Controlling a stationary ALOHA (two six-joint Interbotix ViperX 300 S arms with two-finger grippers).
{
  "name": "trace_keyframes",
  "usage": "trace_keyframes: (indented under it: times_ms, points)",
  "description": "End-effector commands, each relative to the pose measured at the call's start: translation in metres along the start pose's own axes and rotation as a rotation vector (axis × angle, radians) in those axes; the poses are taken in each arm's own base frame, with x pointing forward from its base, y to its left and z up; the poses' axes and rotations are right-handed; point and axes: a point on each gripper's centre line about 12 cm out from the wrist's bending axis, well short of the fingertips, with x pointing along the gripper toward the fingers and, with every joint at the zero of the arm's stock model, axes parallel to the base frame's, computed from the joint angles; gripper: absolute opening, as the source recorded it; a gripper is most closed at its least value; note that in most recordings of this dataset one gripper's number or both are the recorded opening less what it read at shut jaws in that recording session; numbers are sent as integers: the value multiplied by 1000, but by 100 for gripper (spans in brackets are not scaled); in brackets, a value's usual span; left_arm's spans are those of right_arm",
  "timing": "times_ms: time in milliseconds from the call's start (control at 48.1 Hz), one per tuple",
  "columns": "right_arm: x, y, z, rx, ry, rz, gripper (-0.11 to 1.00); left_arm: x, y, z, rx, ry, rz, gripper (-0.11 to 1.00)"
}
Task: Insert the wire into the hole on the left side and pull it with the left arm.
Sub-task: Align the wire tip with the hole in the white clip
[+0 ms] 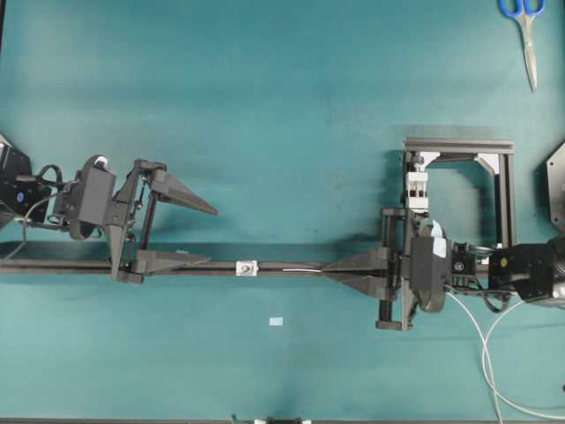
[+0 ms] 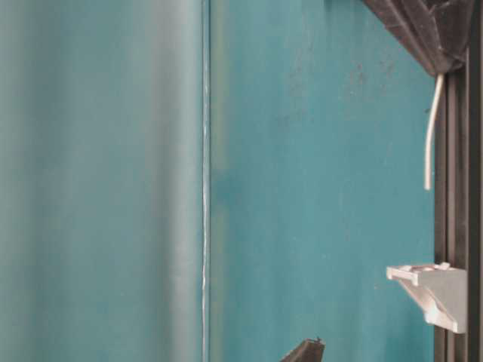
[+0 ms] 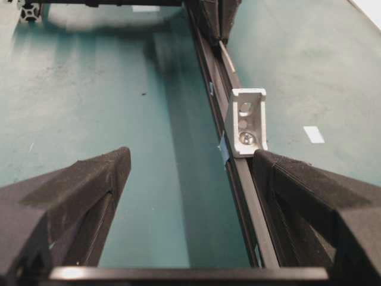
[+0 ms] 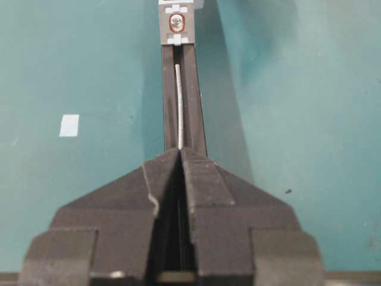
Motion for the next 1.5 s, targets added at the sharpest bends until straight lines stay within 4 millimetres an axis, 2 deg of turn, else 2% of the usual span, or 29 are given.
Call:
trace_keyframes:
  times_ms: [0,623,1475]
  points:
    - [2,0,5,14,-10,-3,-8,2,-1,7,0,-26,-3,65]
    - [9,-3,8,16,-19,-17,-8,1,-1,8,0,-30,-3,65]
    - [29,2,9,0,4,-18,-8,3,-1,8,0,-26,-3,65]
